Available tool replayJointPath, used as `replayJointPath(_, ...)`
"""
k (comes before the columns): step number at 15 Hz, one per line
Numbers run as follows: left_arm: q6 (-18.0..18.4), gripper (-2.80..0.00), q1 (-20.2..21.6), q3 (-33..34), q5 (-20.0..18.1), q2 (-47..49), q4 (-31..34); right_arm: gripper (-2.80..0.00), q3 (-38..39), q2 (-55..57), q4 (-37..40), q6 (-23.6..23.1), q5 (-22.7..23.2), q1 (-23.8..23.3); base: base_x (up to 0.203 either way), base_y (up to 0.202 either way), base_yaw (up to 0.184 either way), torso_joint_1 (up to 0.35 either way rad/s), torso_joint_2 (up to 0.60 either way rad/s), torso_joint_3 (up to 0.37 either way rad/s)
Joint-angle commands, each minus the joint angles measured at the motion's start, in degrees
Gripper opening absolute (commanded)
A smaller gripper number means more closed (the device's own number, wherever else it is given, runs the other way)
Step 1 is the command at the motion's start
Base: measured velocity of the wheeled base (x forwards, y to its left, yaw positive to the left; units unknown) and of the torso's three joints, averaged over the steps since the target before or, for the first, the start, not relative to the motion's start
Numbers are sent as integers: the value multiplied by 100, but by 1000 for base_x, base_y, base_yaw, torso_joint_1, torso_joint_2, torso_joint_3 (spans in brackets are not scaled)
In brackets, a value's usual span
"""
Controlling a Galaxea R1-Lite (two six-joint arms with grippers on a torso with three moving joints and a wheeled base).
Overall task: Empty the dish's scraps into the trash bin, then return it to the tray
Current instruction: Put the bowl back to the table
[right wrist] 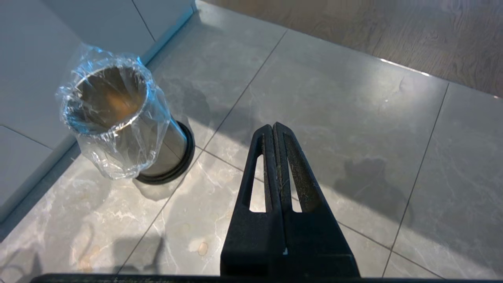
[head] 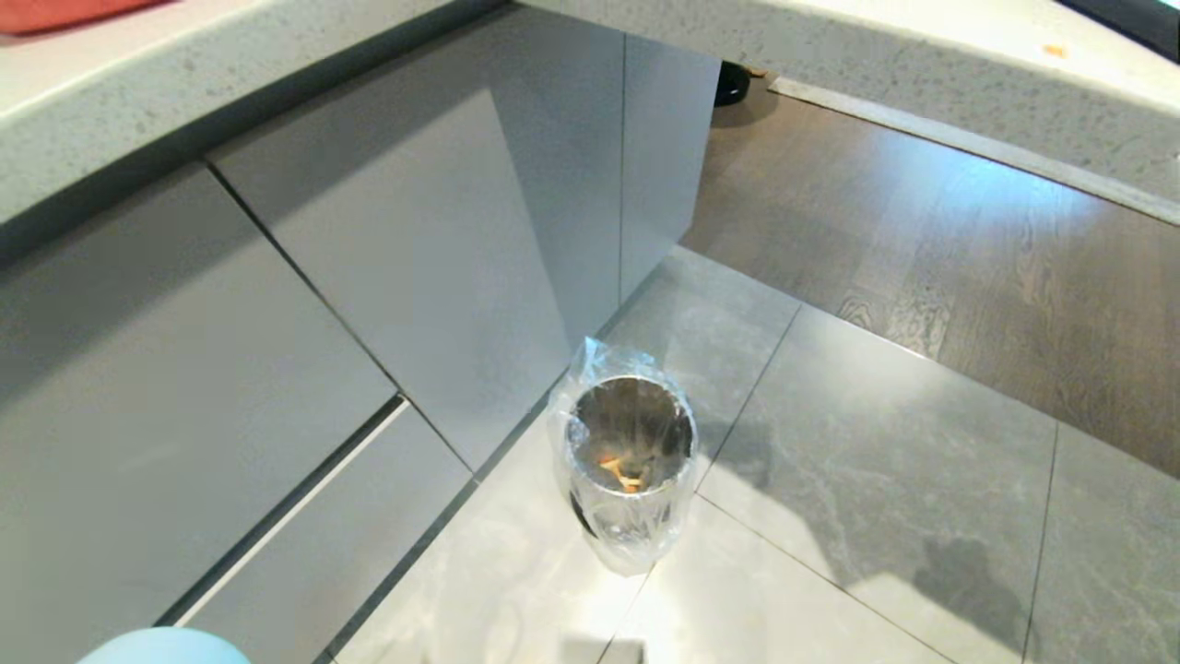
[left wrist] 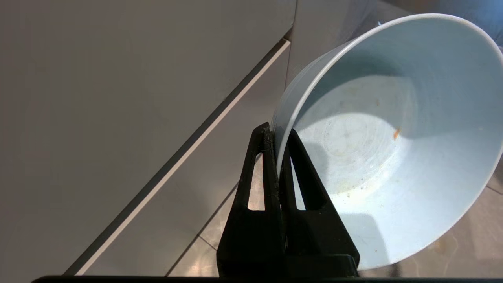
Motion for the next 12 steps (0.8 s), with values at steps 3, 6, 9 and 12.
replayJointPath(3,7,-280,2,0,5,10,-5,-280,-7,-2,-2,8,-2,1,0,0,0,3,2,200)
replayJointPath(6,7,-280,2,0,-1,4,-5,-280,0,-2,-2,2,-2,1,0,0,0,4,2,204)
replayJointPath(9,7,-280,2,0,-1,4,-5,-280,0,-1,-2,2,-2,1,0,0,0,0,2,201)
replayJointPath(12,15,-280,2,0,-1,4,-5,-280,-6,-2,-2,2,-2,1,0,0,0,5,2,204)
